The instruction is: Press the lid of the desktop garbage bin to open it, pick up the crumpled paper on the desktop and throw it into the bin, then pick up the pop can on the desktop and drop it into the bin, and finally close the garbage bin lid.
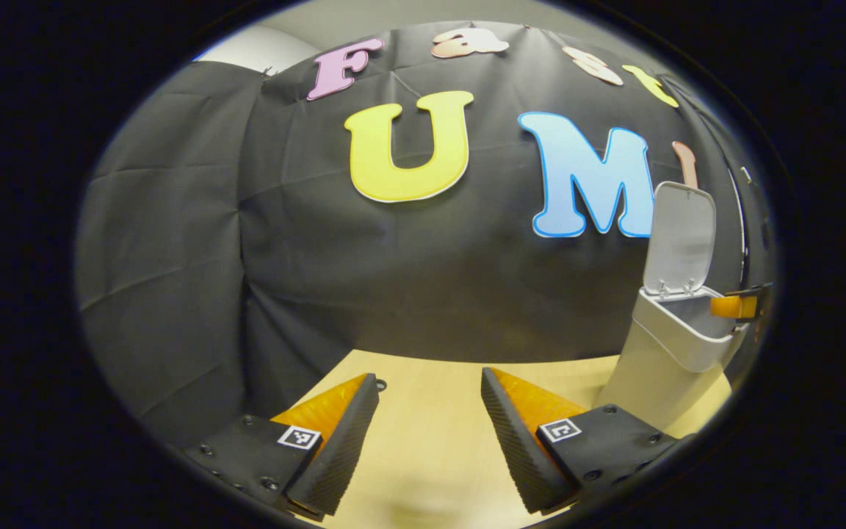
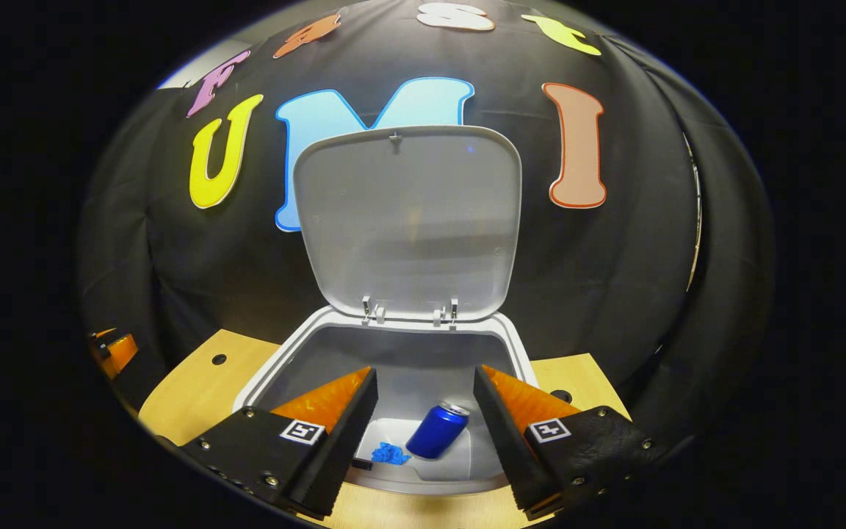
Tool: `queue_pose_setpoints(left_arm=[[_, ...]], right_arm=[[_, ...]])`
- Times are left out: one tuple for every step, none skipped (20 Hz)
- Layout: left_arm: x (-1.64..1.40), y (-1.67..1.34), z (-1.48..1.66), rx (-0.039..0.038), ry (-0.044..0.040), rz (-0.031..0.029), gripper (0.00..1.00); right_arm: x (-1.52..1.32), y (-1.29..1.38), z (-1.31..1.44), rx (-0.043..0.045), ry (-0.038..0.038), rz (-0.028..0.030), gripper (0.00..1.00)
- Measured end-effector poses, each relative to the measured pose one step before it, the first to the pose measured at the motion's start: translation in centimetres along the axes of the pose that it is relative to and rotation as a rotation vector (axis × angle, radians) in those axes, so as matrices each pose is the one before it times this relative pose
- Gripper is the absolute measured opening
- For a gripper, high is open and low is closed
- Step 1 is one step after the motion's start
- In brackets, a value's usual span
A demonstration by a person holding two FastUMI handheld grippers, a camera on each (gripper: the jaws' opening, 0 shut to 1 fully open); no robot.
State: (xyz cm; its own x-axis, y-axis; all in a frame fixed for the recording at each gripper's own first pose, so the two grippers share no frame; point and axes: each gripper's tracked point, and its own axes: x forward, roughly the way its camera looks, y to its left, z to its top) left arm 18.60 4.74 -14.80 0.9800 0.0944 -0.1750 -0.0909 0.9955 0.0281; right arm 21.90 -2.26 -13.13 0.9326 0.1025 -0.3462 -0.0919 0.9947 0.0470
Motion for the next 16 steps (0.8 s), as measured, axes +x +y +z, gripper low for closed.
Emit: queue_pose_setpoints(left_arm=[[-0.027, -0.092, 0.015, 0.00002, -0.00076, -0.00153, 0.93], [-0.004, -0.035, 0.091, -0.00015, -0.0012, -0.00165, 0.93], [-0.131, -0.008, -0.038, 0.00016, -0.00043, -0.00178, 0.93], [0.003, -0.005, 0.033, -0.00007, -0.00006, -0.00131, 0.93], [0.027, -0.064, -0.032, -0.00032, 0.00089, -0.0023, 0.93], [-0.035, -0.117, 0.032, -0.00038, 0.00077, -0.00264, 0.93], [-0.017, -0.06, -0.036, -0.00069, 0.00128, -0.00294, 0.93], [-0.001, -0.06, -0.09, -0.00053, 0.0003, -0.00365, 0.93], [0.002, -0.087, 0.105, 0.00018, -0.00025, -0.00365, 0.93], [0.069, -0.12, 0.044, 0.00079, 0.00013, -0.00334, 0.93], [0.0, -0.101, -0.02, -0.0003, 0.00006, -0.00344, 0.93], [0.0, -0.13, 0.06, -0.00139, -0.00018, -0.00447, 0.93], [0.073, -0.087, 0.024, -0.00141, -0.00094, -0.00556, 0.93], [0.059, -0.211, 0.067, 0.00057, -0.00028, -0.00358, 0.93], [0.009, -0.094, -0.001, 0.00061, -0.00006, -0.00465, 0.93], [0.02, -0.166, 0.07, 0.00097, -0.00035, -0.0058, 0.93]], right_arm=[[-0.128, 0.008, 0.049, 0.00304, -0.00132, 0.00004, 0.86], [-0.091, 0.039, 0.092, 0.00189, -0.00283, -0.00066, 0.86], [-0.135, 0.005, 0.193, 0.00038, -0.00432, -0.00082, 0.86], [-0.106, 0.081, 0.214, 0.00119, -0.00429, -0.00051, 0.86], [-0.163, 0.103, 0.259, 0.00189, -0.00456, 0.00099, 0.86], [-0.169, 0.098, 0.412, 0.00189, -0.00728, 0.00031, 0.86], [-0.221, 0.066, 0.35, 0.00268, -0.00853, 0.00056, 0.85], [-0.126, 0.15, 0.463, 0.00347, -0.0071, 0.00261, 0.86], [-0.161, 0.083, 0.597, 0.00208, -0.00913, 0.0019, 0.85], [-0.054, 0.04, 0.474, -0.00014, -0.00906, -0.0001, 0.85], [-0.11, 0.014, 0.691, -0.0009, -0.01098, -0.00082, 0.85], [-0.148, 0.03, 0.603, -0.00107, -0.01187, -0.00035, 0.85], [-0.095, 0.021, 0.708, -0.00121, -0.01069, -0.0001, 0.85], [-0.05, -0.018, 0.589, -0.00376, -0.0093, -0.00062, 0.85], [-0.112, 0.021, 0.735, -0.00507, -0.0118, -0.00233, 0.86], [-0.073, -0.073, 0.705, -0.00658, -0.01342, -0.002, 0.85]])
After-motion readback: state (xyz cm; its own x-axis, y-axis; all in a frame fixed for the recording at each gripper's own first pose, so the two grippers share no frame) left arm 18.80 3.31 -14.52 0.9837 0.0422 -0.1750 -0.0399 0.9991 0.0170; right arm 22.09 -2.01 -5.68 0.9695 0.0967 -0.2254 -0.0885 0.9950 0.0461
